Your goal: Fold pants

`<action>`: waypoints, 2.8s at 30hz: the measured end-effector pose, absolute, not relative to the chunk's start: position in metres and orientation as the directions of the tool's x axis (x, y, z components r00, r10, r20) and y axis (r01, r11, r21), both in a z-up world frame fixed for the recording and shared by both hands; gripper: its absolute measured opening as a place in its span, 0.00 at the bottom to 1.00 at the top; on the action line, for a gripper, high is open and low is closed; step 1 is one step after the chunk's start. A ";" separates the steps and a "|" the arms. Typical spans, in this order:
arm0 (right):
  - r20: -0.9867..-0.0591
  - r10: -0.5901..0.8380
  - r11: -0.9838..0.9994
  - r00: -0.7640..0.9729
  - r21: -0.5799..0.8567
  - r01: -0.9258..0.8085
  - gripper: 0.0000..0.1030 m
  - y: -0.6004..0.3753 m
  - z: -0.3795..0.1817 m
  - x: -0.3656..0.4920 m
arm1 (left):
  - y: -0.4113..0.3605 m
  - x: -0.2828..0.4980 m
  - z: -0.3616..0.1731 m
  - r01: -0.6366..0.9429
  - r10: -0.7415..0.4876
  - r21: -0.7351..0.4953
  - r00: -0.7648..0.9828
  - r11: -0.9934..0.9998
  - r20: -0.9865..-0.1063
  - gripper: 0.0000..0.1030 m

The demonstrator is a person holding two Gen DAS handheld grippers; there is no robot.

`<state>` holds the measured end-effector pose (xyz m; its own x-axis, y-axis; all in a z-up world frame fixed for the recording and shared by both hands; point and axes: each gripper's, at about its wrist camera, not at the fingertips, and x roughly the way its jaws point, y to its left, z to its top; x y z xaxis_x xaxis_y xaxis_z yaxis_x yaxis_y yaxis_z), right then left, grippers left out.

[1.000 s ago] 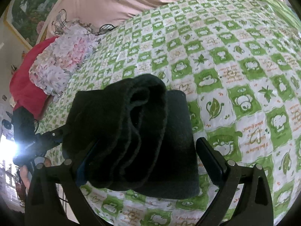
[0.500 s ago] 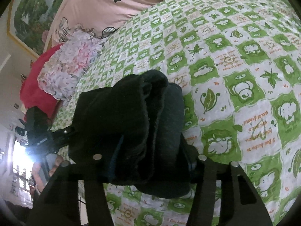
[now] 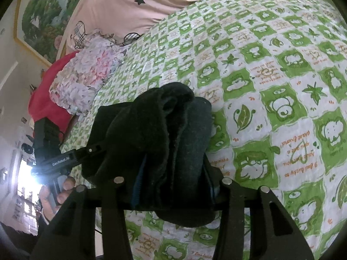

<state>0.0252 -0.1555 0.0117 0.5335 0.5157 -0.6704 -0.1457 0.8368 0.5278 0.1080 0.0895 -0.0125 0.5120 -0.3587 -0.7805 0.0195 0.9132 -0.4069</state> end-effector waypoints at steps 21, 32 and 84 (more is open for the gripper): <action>-0.621 0.572 0.818 0.536 0.472 -0.328 0.41 -0.106 0.056 0.048 | 0.112 0.069 0.056 -0.037 -0.174 -0.268 0.675 0.963 -0.717 0.28; -0.597 0.624 0.779 0.504 0.429 -0.457 0.41 -0.052 0.079 0.089 | 0.153 0.063 0.082 -0.145 -0.028 -0.200 0.740 0.969 -0.672 0.28; -0.634 0.650 0.750 0.418 0.445 -0.490 0.85 0.008 0.009 0.218 | 0.268 0.138 0.002 -0.297 -0.058 -0.347 0.681 0.890 -0.730 0.65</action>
<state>0.2180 0.0084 0.0087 0.4184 0.6501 -0.6343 -0.4897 0.7496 0.4453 0.1376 0.2678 0.0024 0.6807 -0.0582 -0.7303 -0.2966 0.8896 -0.3473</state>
